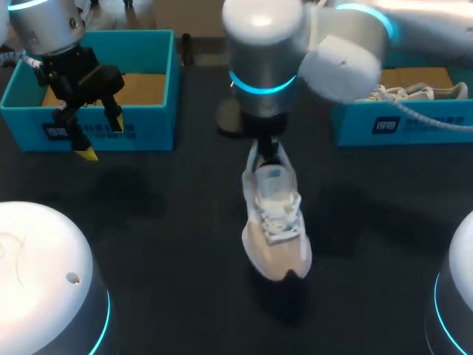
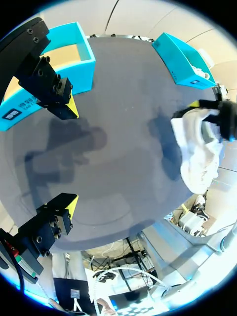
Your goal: Take the shoe out of the shoebox, open the shoe tongue, remove and reinsert the insole, then place the shoe into the shoebox
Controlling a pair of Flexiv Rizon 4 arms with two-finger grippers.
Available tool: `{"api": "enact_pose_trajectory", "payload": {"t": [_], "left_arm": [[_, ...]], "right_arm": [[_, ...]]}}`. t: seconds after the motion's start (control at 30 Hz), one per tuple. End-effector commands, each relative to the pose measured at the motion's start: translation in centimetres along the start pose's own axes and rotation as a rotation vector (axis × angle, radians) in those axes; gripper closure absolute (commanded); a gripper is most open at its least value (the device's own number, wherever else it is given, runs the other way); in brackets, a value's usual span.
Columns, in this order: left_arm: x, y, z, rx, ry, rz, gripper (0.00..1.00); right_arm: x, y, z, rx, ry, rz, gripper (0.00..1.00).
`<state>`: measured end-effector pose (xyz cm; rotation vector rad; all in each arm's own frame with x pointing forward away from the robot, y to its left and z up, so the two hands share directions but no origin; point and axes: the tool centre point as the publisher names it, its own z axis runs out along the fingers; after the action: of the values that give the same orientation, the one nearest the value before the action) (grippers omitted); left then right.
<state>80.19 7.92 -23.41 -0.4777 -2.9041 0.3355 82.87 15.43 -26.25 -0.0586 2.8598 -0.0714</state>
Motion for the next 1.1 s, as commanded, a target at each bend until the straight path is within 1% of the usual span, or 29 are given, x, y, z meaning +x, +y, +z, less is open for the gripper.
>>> {"api": "enact_pose_trajectory", "payload": {"t": [0.03,0.47,0.5,0.57,0.6,0.67,0.8,0.87,0.9,0.97,1.0,1.03,1.07,1.1], "left_arm": [[0.1,0.0,0.0,-0.004,-0.001,0.001,0.00],[0.1,0.0,0.0,-0.004,-0.001,0.001,0.00],[0.1,0.0,0.0,-0.004,-0.001,0.001,0.00],[0.1,0.0,0.0,-0.004,-0.001,0.001,0.00],[0.1,0.0,0.0,-0.004,-0.001,0.001,0.00],[0.1,0.0,0.0,-0.004,-0.001,0.001,0.00],[0.1,0.0,0.0,-0.004,-0.001,0.001,0.00],[0.1,0.0,0.0,-0.004,-0.001,0.001,0.00],[0.1,0.0,0.0,-0.004,-0.001,0.001,0.00],[0.1,0.0,0.0,-0.004,-0.001,0.001,0.00],[0.1,0.0,0.0,-0.004,-0.001,0.001,0.00],[0.1,0.0,0.0,-0.004,-0.001,0.001,0.00],[0.1,0.0,0.0,-0.004,-0.001,0.001,0.00],[0.1,0.0,0.0,-0.004,-0.001,0.001,0.00]], "right_arm": [[0.2,-3.9,-4.3,-0.037,-0.004,-0.002,1.00],[0.2,-3.9,-4.3,-0.037,-0.004,-0.002,1.00],[-0.2,-4.5,-4.6,-0.034,-0.016,-0.003,1.00],[-1.4,-5.9,-5.4,0.008,-0.037,-0.012,1.00],[-2.1,-6.9,-5.9,0.008,-0.051,-0.014,1.00],[-3.8,-9.0,-6.3,0.052,-0.059,-0.015,1.00],[-7.3,-13.0,-7.0,0.056,-0.068,-0.028,1.00],[-8.9,-14.8,-7.3,0.033,-0.074,-0.045,1.00],[-9.6,-15.5,-7.5,0.047,-0.080,-0.043,1.00],[-10.9,-16.7,-7.8,0.041,-0.082,-0.065,1.00],[-11.6,-17.3,-8.0,0.067,-0.077,-0.072,1.00],[-12.1,-17.8,-8.2,0.077,-0.073,-0.075,1.00],[-12.6,-18.2,-8.4,0.060,-0.081,-0.085,1.00],[-12.9,-18.6,-8.7,0.069,-0.089,-0.067,1.00]]}}
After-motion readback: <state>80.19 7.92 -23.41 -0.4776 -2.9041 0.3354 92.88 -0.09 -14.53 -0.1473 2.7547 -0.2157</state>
